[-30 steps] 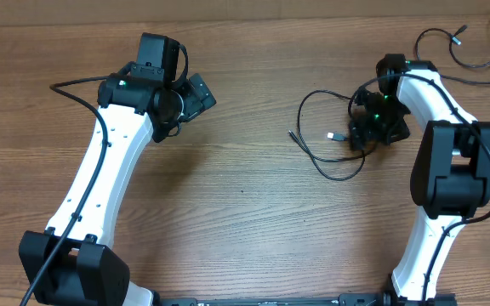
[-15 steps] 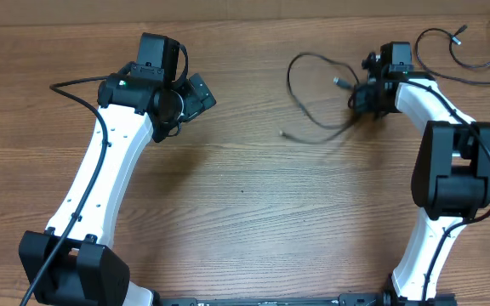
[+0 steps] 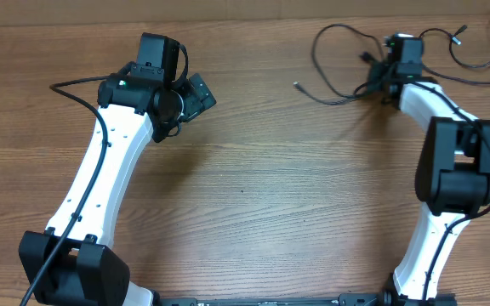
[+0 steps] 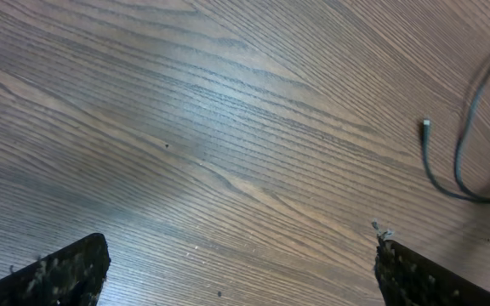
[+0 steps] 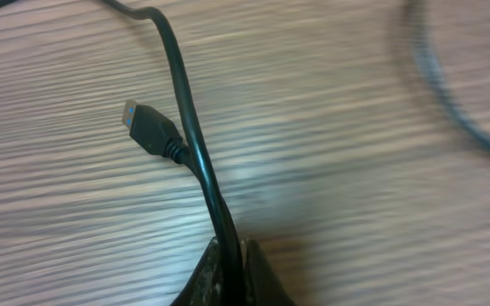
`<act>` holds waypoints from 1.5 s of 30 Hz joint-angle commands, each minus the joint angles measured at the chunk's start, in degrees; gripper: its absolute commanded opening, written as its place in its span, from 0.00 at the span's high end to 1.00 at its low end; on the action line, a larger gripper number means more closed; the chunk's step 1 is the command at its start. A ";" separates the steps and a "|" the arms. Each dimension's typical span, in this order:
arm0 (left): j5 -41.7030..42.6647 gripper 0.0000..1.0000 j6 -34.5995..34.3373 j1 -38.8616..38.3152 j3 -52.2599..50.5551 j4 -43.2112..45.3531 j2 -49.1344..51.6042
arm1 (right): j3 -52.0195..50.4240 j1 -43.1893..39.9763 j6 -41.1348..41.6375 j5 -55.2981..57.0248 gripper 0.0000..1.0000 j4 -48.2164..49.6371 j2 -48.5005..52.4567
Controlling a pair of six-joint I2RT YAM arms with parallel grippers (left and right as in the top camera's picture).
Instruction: Untangle cables
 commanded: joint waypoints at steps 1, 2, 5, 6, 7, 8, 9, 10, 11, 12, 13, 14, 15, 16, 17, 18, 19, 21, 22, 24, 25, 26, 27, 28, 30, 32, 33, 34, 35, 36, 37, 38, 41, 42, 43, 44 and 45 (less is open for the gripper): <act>-0.22 0.00 0.90 0.17 -0.61 0.09 0.50 | -0.31 -4.61 1.64 -1.11 0.96 -1.09 0.48; -0.22 0.01 0.90 0.17 -0.61 0.09 0.50 | -0.31 -5.16 1.64 -2.67 0.96 -1.79 0.48; -0.22 0.00 0.90 0.17 -0.61 0.09 0.52 | -0.31 -6.60 -0.76 -14.29 0.96 -5.38 0.46; -0.22 0.00 0.90 0.17 -0.61 0.09 0.52 | -0.31 -6.60 -2.71 -16.48 0.96 -5.75 0.46; -0.22 0.01 0.90 0.17 -0.61 0.09 0.50 | -0.28 -6.23 -4.42 -17.92 0.96 -6.10 0.46; -0.22 0.00 0.92 0.17 -0.61 0.09 0.50 | -0.28 -5.86 -5.44 -18.12 0.96 -6.34 0.46; -0.22 0.00 0.90 0.17 -0.61 0.09 0.52 | -0.26 -5.29 -6.51 -18.10 0.96 -6.67 0.46; -0.22 0.00 0.90 0.17 -0.61 0.09 0.50 | -0.07 -4.98 -6.56 -18.14 0.96 -7.13 0.44; -0.22 0.00 0.92 0.17 -0.61 0.09 0.50 | 0.70 -4.28 -6.56 -18.14 0.96 -9.07 0.26; -0.22 0.01 0.90 0.15 -0.61 0.09 0.50 | 1.16 -3.98 -6.58 -18.14 0.96 -10.08 0.02; -0.22 0.01 0.92 0.17 -0.61 0.09 0.50 | 1.57 -3.72 -6.56 -18.05 0.96 -10.71 -0.28; -0.22 0.01 0.92 0.17 -0.61 0.09 0.50 | 1.97 -3.65 -6.54 -17.51 0.92 -10.99 -0.63; -0.22 0.00 0.92 0.17 -0.61 0.09 0.52 | 2.64 -3.65 -5.99 -16.46 0.62 -11.37 -1.25; -0.22 0.00 0.90 0.17 -0.61 0.09 0.52 | 3.43 -3.65 -5.01 -15.43 0.09 -11.93 -1.92; -0.22 0.00 0.92 0.17 -0.61 0.09 0.50 | 4.63 -3.82 -3.50 -14.03 0.00 -12.76 -2.82; -0.22 0.00 0.92 0.17 -0.61 0.09 0.50 | 6.12 -4.15 -2.19 -12.63 0.00 -13.86 -3.98; -0.22 0.01 0.90 0.17 -0.61 0.09 0.50 | 7.63 -4.50 -1.09 -11.50 0.00 -15.04 -5.14; -0.22 0.00 0.92 0.17 -0.61 0.09 0.52 | 11.28 -5.29 -0.07 -10.51 0.00 -18.36 -7.96; -0.22 0.00 0.90 0.17 -0.61 0.09 0.50 | 13.14 -5.62 -0.07 -10.56 0.00 -20.44 -9.51; -0.22 0.00 0.92 0.17 -0.61 0.09 0.50 | 16.85 -6.03 -0.07 -10.58 0.00 -25.46 -13.20; -0.22 0.00 0.90 0.17 -0.61 0.09 0.50 | 18.25 -6.03 -0.11 -10.56 0.00 -27.80 -15.04; -0.22 0.00 0.90 0.17 -0.61 0.09 0.50 | 19.47 -6.01 -0.09 -10.58 0.00 -29.79 -17.29; -0.22 0.01 0.90 0.17 -0.61 0.09 0.50 | 20.35 -6.01 -0.09 -10.62 0.00 -31.45 -19.50; -0.22 0.01 0.90 0.17 -0.61 0.09 0.52 | 20.87 -5.92 -0.09 -10.80 0.00 -32.59 -21.51; -0.22 0.01 0.90 0.17 -0.61 0.09 0.50 | 21.16 -5.51 -0.15 -12.50 0.00 -34.62 -26.40; -0.22 0.01 0.90 0.17 -0.61 0.09 0.50 | 21.16 -5.25 -0.33 -14.78 0.00 -37.07 -31.04; -0.22 0.00 0.92 0.17 -0.61 0.09 0.50 | 21.14 -5.25 -0.68 -16.59 0.00 -38.69 -33.38; -0.22 0.00 0.90 0.17 -0.61 0.09 0.50 | 21.14 -5.27 -1.73 -18.75 0.00 -40.35 -35.43; -0.22 0.01 0.90 0.17 -0.61 0.09 0.50 | 21.14 -5.27 -3.85 -21.62 0.00 -42.42 -37.48; -0.22 0.00 0.92 0.17 -0.61 0.09 0.50 | 21.14 -5.27 -5.40 -24.11 0.00 -44.63 -39.34; -0.22 0.01 0.90 0.17 -0.61 0.09 0.50 | 21.14 -5.27 -6.08 -25.90 0.00 -46.66 -40.76; -0.22 0.00 0.92 0.17 -0.61 0.09 0.50 | 21.14 -5.27 -6.64 -27.41 0.00 -49.27 -42.34; -0.22 0.00 0.92 0.17 -0.61 0.09 0.50 | 20.55 -5.25 -8.04 -27.67 0.01 -57.40 -46.49; -0.22 0.00 0.90 0.17 -0.61 0.09 0.52 | 19.91 -5.27 -9.40 -27.78 0.00 -59.63 -48.13; -0.22 0.00 0.90 0.17 -0.61 0.09 0.50 | 19.19 -5.27 -10.19 -27.78 0.01 -61.07 -49.53; -0.22 0.00 0.92 0.17 -0.61 0.09 0.50 | 18.16 -5.25 -10.69 -27.82 0.01 -62.60 -51.78; -0.22 0.00 0.90 0.17 -0.61 0.09 0.50 | 17.11 -5.27 -10.64 -28.24 0.00 -63.23 -53.92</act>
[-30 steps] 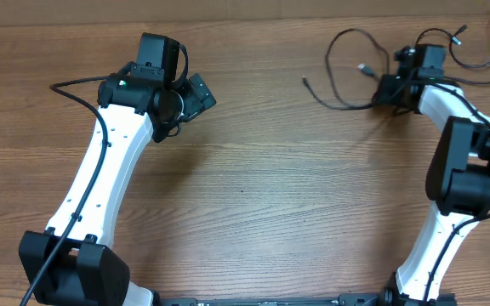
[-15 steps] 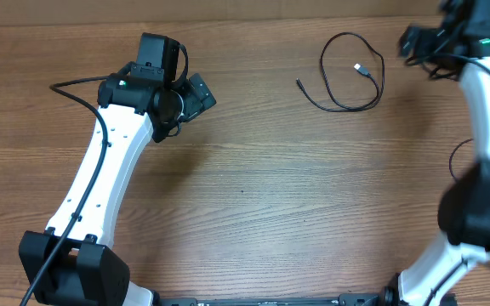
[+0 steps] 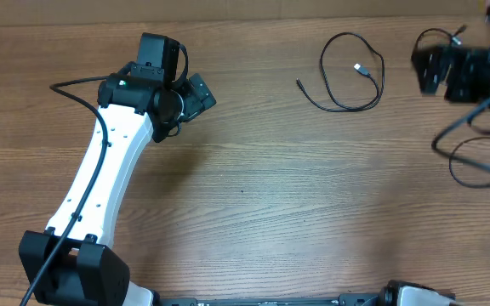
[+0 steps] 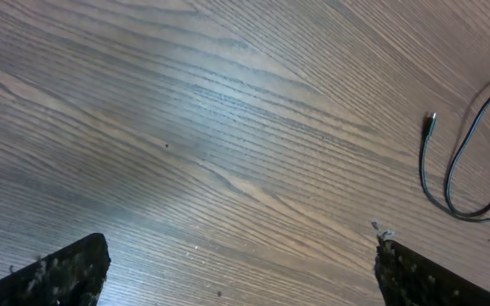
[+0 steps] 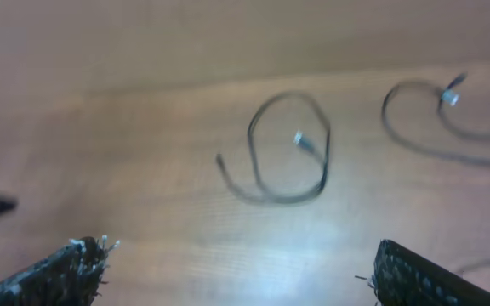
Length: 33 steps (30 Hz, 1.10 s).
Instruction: Untangle cables
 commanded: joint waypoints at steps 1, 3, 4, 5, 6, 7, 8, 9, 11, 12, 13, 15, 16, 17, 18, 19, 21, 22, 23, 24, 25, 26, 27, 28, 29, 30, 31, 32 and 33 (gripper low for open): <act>-0.22 0.01 0.90 0.17 -0.61 0.09 0.50 | -3.45 0.20 -3.02 -2.95 0.01 -1.46 -7.08; -0.22 0.00 0.92 0.17 -0.61 0.09 0.50 | -6.71 0.20 -2.80 -3.67 0.00 -0.90 -12.83; -0.22 0.00 0.90 0.17 -0.61 0.09 0.50 | -8.33 0.20 -2.54 -3.63 0.00 -0.37 -15.39; -0.22 0.00 0.92 0.17 -0.61 0.09 0.52 | -10.45 0.20 -2.54 -3.63 0.00 0.22 -18.60; -0.22 0.01 0.90 0.17 -0.61 0.09 0.50 | -12.70 0.11 -2.54 -3.58 0.00 0.87 -21.88; -0.22 0.00 0.92 0.17 -0.61 0.09 0.50 | -14.95 0.09 -2.40 -3.61 0.00 1.46 -25.11; -0.22 0.00 0.92 0.17 -0.61 0.09 0.50 | -17.27 0.11 -1.92 -3.63 0.01 2.12 -28.39; -0.22 0.00 0.92 0.17 -0.61 0.09 0.50 | -19.56 0.11 -1.73 -3.61 0.00 2.34 -31.43; -0.22 0.00 0.92 0.17 -0.61 0.09 0.50 | -23.65 0.11 -1.68 -3.61 0.00 2.21 -36.68; -0.22 0.01 0.90 0.17 -0.61 0.09 0.50 | -26.08 0.11 -1.64 -3.65 0.00 2.25 -39.63; -0.22 0.00 0.90 0.17 -0.61 0.09 0.50 | -27.34 0.11 -1.42 -3.63 0.00 2.34 -41.13; -0.22 0.00 0.92 0.17 -0.61 0.09 0.50 | -30.38 0.11 -1.03 -3.63 0.00 3.10 -44.83; -0.22 0.00 0.92 0.17 -0.61 0.09 0.50 | -31.04 0.11 -1.07 -3.63 0.00 3.15 -45.57; -0.22 0.01 0.92 0.17 -0.61 0.09 0.50 | -31.32 0.11 -1.07 -3.61 0.01 3.10 -45.92; -0.22 0.01 0.92 0.17 -0.61 0.09 0.50 | -31.34 0.11 -1.05 -3.65 0.01 3.15 -45.90; -0.22 0.00 0.92 0.17 -0.61 0.09 0.50 | -31.34 0.11 -1.05 -3.93 0.00 3.06 -45.79; -0.22 0.01 0.90 0.17 -0.61 0.09 0.50 | -31.34 0.11 -1.07 -4.68 0.00 2.91 -45.75; -0.22 0.01 0.90 0.17 -0.61 0.09 0.50 | -31.34 0.11 -1.05 -4.70 0.00 2.67 -45.75; -0.22 0.00 0.92 0.17 -0.61 0.09 0.50 | -31.34 0.11 -1.05 -4.70 0.01 2.60 -45.75; -0.22 0.00 0.90 0.17 -0.61 0.09 0.50 | -31.34 0.11 -1.01 -4.81 0.00 2.62 -45.75; -0.22 0.01 0.92 0.17 -0.61 0.09 0.50 | -31.34 0.11 -1.03 -5.53 0.00 2.62 -45.75; -0.22 0.01 0.90 0.17 -0.61 0.09 0.50 | -31.34 0.11 -1.03 -6.88 0.00 2.67 -45.75; -0.22 0.00 0.90 0.17 -0.61 0.09 0.50 | -31.34 0.11 -1.03 -7.58 0.00 2.69 -45.75; -0.22 0.00 0.90 0.17 -0.61 0.09 0.50 | -31.34 0.11 -1.03 -9.27 0.00 2.69 -45.75; -0.22 0.01 0.92 0.17 -0.61 0.09 0.52 | -31.34 0.11 -1.05 -10.08 0.01 2.64 -45.75; -0.22 0.00 0.90 0.17 -0.61 0.09 0.50 | -31.34 0.11 -1.05 -10.05 0.00 2.58 -45.75; -0.22 0.00 0.90 0.17 -0.61 0.09 0.50 | -31.34 0.11 -1.07 -10.03 0.00 2.58 -45.75; -0.22 0.00 0.90 0.17 -0.61 0.09 0.52 | -31.34 0.11 -1.07 -10.03 0.00 2.56 -45.75; -0.22 0.01 0.92 0.17 -0.61 0.09 0.50 | -31.34 0.11 -1.11 -9.99 0.00 2.64 -45.75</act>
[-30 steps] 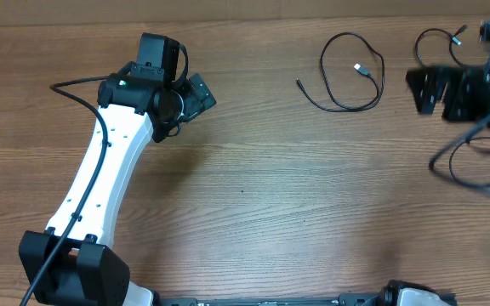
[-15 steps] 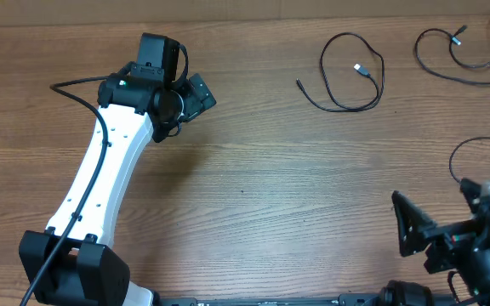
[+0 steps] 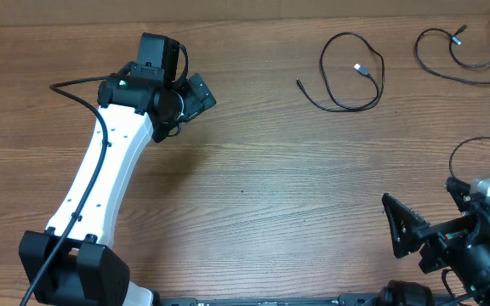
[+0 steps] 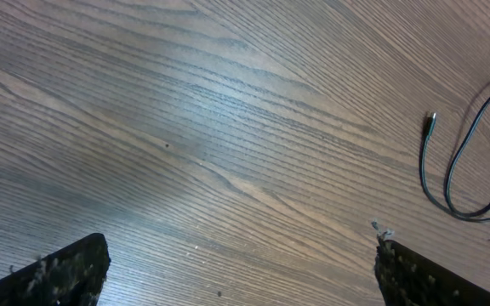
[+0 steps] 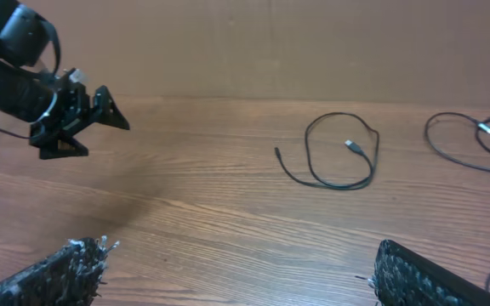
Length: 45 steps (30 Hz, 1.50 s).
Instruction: Untangle cables
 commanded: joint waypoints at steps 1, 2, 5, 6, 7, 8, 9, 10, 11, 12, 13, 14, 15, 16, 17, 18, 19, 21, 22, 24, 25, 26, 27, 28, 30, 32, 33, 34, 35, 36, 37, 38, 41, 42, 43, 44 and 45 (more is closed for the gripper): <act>-0.22 0.01 0.92 0.17 -0.59 0.09 0.50 | -0.20 0.13 0.33 -1.57 0.00 0.55 -0.04; -0.22 0.00 0.90 0.17 -0.59 0.09 0.50 | -0.20 0.13 0.33 -1.49 0.00 0.59 -0.04; -0.22 0.00 0.90 0.17 -0.59 0.09 0.50 | -0.24 0.13 0.35 -0.61 0.01 0.59 -0.04; -0.22 0.00 0.92 0.17 -0.59 0.09 0.50 | -0.24 0.13 0.33 -0.24 0.00 0.66 -0.04; -0.22 0.00 0.90 0.17 -0.59 0.09 0.52 | -0.26 0.13 0.35 0.04 0.00 0.98 -0.04; -0.22 0.00 0.92 0.17 -0.59 0.09 0.50 | -0.31 0.13 0.39 0.02 0.00 1.40 -0.04; -0.22 0.01 0.90 0.17 -0.59 0.09 0.52 | -0.33 0.13 0.57 -0.07 0.00 1.81 -0.04; -0.22 0.01 0.92 0.17 -0.59 0.09 0.50 | -0.46 0.13 1.53 -0.09 0.00 2.38 -0.04; -0.22 0.01 0.92 0.17 -0.59 0.09 0.52 | -0.63 0.13 2.34 -0.15 0.00 2.82 -0.04; -0.22 0.00 0.90 0.17 -0.59 0.09 0.50 | -1.33 0.13 3.48 -0.24 0.00 3.72 -0.04; -0.22 0.01 0.90 0.17 -0.59 0.09 0.50 | -2.64 0.13 4.74 -0.20 0.00 5.14 -0.04; -0.22 0.01 0.90 0.17 -0.59 0.09 0.50 | -4.57 0.13 5.88 -0.20 0.00 7.56 -0.07; -0.22 0.00 0.90 0.17 -0.59 0.09 0.52 | -6.51 0.13 6.27 -0.42 0.00 10.25 -0.07; -0.22 0.00 0.90 0.17 -0.59 0.09 0.50 | -8.26 0.13 6.25 -0.42 0.00 12.57 -0.15; -0.22 0.00 0.92 0.17 -0.59 0.09 0.50 | -10.27 0.13 6.23 -0.42 0.00 15.43 -0.26; -0.22 0.01 0.92 0.17 -0.59 0.09 0.50 | -12.26 0.13 6.25 -0.46 0.01 18.56 -0.46; -0.22 0.00 0.90 0.17 -0.59 0.09 0.50 | -14.14 0.13 6.27 -0.66 0.00 21.57 -0.83; -0.22 0.00 0.92 0.17 -0.59 0.09 0.50 | -18.73 0.13 7.28 -0.68 0.00 29.16 -2.12; -0.22 0.00 0.90 0.17 -0.59 0.09 0.50 | -20.57 0.15 7.67 -0.68 0.00 31.82 -2.75; -0.22 0.00 0.90 0.17 -0.59 0.09 0.50 | -24.85 0.17 8.31 -0.57 0.00 37.07 -4.66; -0.22 0.00 0.90 0.17 -0.59 0.09 0.50 | -27.06 0.17 8.94 -0.24 0.00 39.39 -5.79; -0.22 0.00 0.90 0.17 -0.59 0.09 0.50 | -29.33 0.17 9.53 0.35 0.00 41.48 -7.06; -0.22 0.00 0.92 0.17 -0.59 0.09 0.50 | -31.28 0.17 10.34 0.87 0.00 43.06 -8.15; -0.22 0.00 0.90 0.17 -0.59 0.09 0.50 | -33.64 0.17 11.19 1.66 0.00 45.11 -9.49; -0.22 0.00 0.92 0.17 -0.59 0.09 0.50 | -38.88 0.17 13.16 2.93 0.00 49.81 -12.63; -0.22 0.00 0.90 0.17 -0.59 0.09 0.50 | -43.52 0.17 15.02 4.02 0.00 53.46 -15.91; -0.22 0.00 0.92 0.17 -0.59 0.09 0.50 | -45.86 0.17 16.33 4.90 0.00 54.99 -17.75; -0.22 0.01 0.90 0.17 -0.59 0.09 0.52 | -47.74 0.17 17.38 5.62 0.00 55.95 -19.32; -0.22 0.00 0.90 0.17 -0.59 0.09 0.50 | -50.03 0.17 18.51 6.67 0.00 56.78 -21.35; -0.22 0.00 0.92 0.17 -0.59 0.09 0.50 | -51.74 0.17 19.41 7.39 0.00 57.42 -22.93; -0.22 0.00 0.90 0.17 -0.59 0.09 0.50 | -53.92 0.20 19.58 8.00 0.00 58.12 -25.03; -0.22 0.00 0.90 0.17 -0.59 0.09 0.50 | -54.99 0.20 19.56 8.15 0.00 58.49 -26.10; -0.22 0.00 0.90 0.17 -0.59 0.09 0.50 | -58.62 0.46 19.71 9.66 0.00 58.93 -29.97; -0.22 0.01 0.92 0.17 -0.59 0.09 0.50 | -59.60 0.87 19.76 10.64 0.00 58.90 -30.99; -0.22 0.00 0.92 0.17 -0.59 0.09 0.50 | -60.54 1.36 19.76 11.69 0.01 58.90 -31.87; -0.22 0.01 0.92 0.17 -0.59 0.09 0.50 | -61.46 1.77 19.96 12.85 0.00 58.97 -32.65; -0.22 0.00 0.92 0.17 -0.59 0.09 0.50 | -62.27 2.08 20.81 14.32 0.00 59.54 -32.76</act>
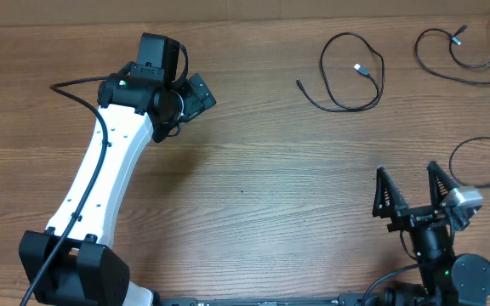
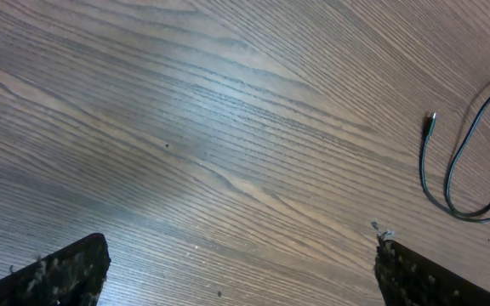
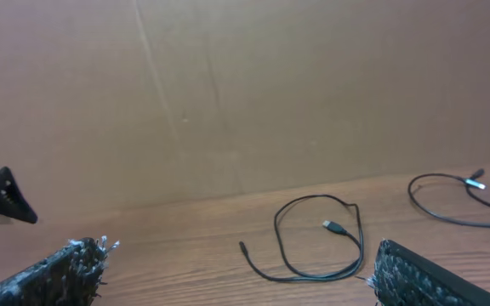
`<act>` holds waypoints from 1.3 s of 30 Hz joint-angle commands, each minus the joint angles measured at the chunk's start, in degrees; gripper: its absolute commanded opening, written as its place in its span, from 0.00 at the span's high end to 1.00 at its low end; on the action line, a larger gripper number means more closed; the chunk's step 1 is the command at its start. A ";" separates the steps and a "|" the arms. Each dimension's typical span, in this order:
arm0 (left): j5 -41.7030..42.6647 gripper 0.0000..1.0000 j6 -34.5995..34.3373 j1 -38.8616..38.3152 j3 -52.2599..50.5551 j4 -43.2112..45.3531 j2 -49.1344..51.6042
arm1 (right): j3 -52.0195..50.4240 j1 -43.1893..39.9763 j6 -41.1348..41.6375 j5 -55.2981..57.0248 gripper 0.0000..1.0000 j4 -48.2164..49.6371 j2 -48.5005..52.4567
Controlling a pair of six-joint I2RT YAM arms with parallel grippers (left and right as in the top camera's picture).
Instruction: Untangle cables
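Note:
Three black cables lie apart on the wooden table [image 1: 253, 187]. One looped cable [image 1: 361, 68] with a USB plug rests at the back centre-right; it also shows as a cable loop [image 2: 447, 189] in the left wrist view and as a loop [image 3: 337, 227] ahead of the right wrist. A second cable [image 1: 460, 35] lies at the back right corner and a third cable [image 1: 475, 143] curves at the right edge. My left gripper [image 1: 196, 95] hovers open at the back left, nothing between its fingers [image 2: 66, 268]. My right gripper [image 1: 413, 200] stands open at the front right, empty.
A brown cardboard wall [image 3: 245, 93] runs along the table's far edge. The left arm [image 1: 100, 170] stretches from the front left corner toward the back. The left gripper's tip [image 3: 2, 195] shows at the left edge of the right wrist view.
My right gripper, at the front right, has turned from facing left to facing the far edge, and its camera now looks higher at the cardboard wall. The left arm and the cables have not moved.
My right gripper was shut on a cable in the tangle at the back right. Then it was open near the right edge, with the looped cable lying apart from the others. Then it stood open at the front right, where it now faces the back.

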 commanded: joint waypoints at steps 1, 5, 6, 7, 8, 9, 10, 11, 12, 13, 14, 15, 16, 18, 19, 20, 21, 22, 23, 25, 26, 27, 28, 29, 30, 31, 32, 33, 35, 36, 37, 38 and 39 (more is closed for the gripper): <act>-0.22 0.00 0.92 0.17 -0.59 0.09 0.50 | -2.71 1.20 2.75 6.40 0.00 1.84 -1.38; -0.22 0.00 0.90 0.15 -0.59 0.09 0.52 | -6.49 2.08 3.85 10.56 0.00 5.68 -1.38; -0.22 0.00 0.90 0.17 -0.59 0.09 0.50 | -8.00 2.08 3.85 10.69 0.00 7.10 -1.38; -0.22 0.00 0.92 0.17 -0.59 0.09 0.50 | -9.31 2.08 3.89 10.69 0.00 8.15 -1.38; -0.22 0.00 0.90 0.17 -0.59 0.09 0.50 | -10.51 2.08 4.42 10.82 0.01 9.16 -1.38; -0.22 0.00 0.92 0.17 -0.59 0.09 0.50 | -11.54 2.10 5.11 11.13 0.00 9.88 -1.38; -0.22 0.01 0.90 0.17 -0.59 0.09 0.50 | -12.66 2.10 5.95 11.32 0.00 10.64 -1.38; -0.22 0.00 0.92 0.17 -0.59 0.09 0.50 | -13.62 2.10 6.47 11.34 0.00 11.17 -1.38; -0.22 0.00 0.90 0.17 -0.59 0.09 0.50 | -14.45 2.10 6.86 11.32 0.00 11.74 -1.38; -0.22 0.01 0.92 0.17 -0.59 0.09 0.50 | -15.17 2.10 7.23 11.34 0.00 12.22 -1.38; -0.22 0.00 0.92 0.17 -0.59 0.09 0.50 | -15.15 2.10 7.26 11.76 0.00 11.58 -1.38; -0.22 0.00 0.90 0.17 -0.59 0.09 0.50 | -15.10 2.16 7.15 12.09 0.00 11.30 -1.38; -0.22 0.01 0.90 0.17 -0.59 0.09 0.50 | -15.10 2.21 7.04 12.81 0.00 10.64 -1.38; -0.22 0.00 0.92 0.17 -0.59 0.09 0.50 | -15.10 2.40 7.04 14.34 0.00 8.94 -1.38; -0.22 0.00 0.90 0.17 -0.59 0.09 0.50 | -15.10 2.67 7.04 15.41 0.00 7.67 -1.38; -0.22 0.00 0.92 0.17 -0.59 0.09 0.50 | -15.10 3.04 6.93 16.50 0.00 7.56 -1.38; -0.22 0.00 0.90 0.17 -0.59 0.09 0.50 | -15.10 3.61 5.81 17.14 0.01 7.56 -1.38; -0.22 0.00 0.90 0.17 -0.59 0.09 0.50 | -15.10 4.04 4.39 17.16 0.00 7.56 -1.38; -0.22 0.01 0.90 0.17 -0.59 0.09 0.50 | -15.10 4.48 3.19 17.20 0.00 7.56 -1.38; -0.22 0.00 0.92 0.17 -0.59 0.09 0.50 | -15.10 5.46 1.18 17.27 0.00 7.54 -1.38; -0.22 0.00 0.90 0.17 -0.59 0.09 0.52 | -15.10 5.92 0.20 17.16 0.00 7.54 -1.38; -0.22 0.00 0.92 0.17 -0.59 0.09 0.52 | -15.10 6.27 -0.26 17.11 0.00 7.52 -1.38; -0.22 0.01 0.90 0.17 -0.59 0.09 0.50 | -15.10 6.62 -0.94 17.07 0.00 7.52 -1.38; -0.22 0.00 0.92 0.17 -0.59 0.09 0.50 | -15.10 6.93 -1.60 17.07 0.00 7.52 -1.38; -0.22 0.00 0.90 0.17 -0.59 0.09 0.52 | -15.10 7.17 -2.62 17.05 0.00 7.52 -1.38; -0.22 0.00 0.92 0.17 -0.59 0.09 0.50 | -15.10 7.30 -3.58 17.05 0.01 7.52 -1.38; -0.22 0.01 0.92 0.17 -0.59 0.09 0.50 | -15.10 7.37 -4.50 17.00 0.00 7.52 -1.38; -0.22 0.01 0.92 0.17 -0.59 0.09 0.50 | -15.10 7.52 -5.18 17.03 0.00 7.50 -1.38; -0.22 0.00 0.90 0.17 -0.59 0.09 0.50 | -15.10 7.96 -7.15 16.90 0.00 7.52 -1.38; -0.22 0.00 0.92 0.17 -0.59 0.09 0.50 | -15.10 8.15 -7.52 16.83 0.00 7.52 -1.38; -0.22 0.01 0.90 0.17 -0.59 0.09 0.50 | -15.10 8.28 -7.85 16.83 0.00 7.52 -1.38; -0.22 0.00 0.92 0.17 -0.59 0.09 0.50 | -15.10 8.39 -8.66 16.72 0.00 7.52 -1.38; -0.22 0.00 0.92 0.17 -0.59 0.09 0.50 | -15.10 8.44 -9.22 16.61 0.00 7.50 -1.38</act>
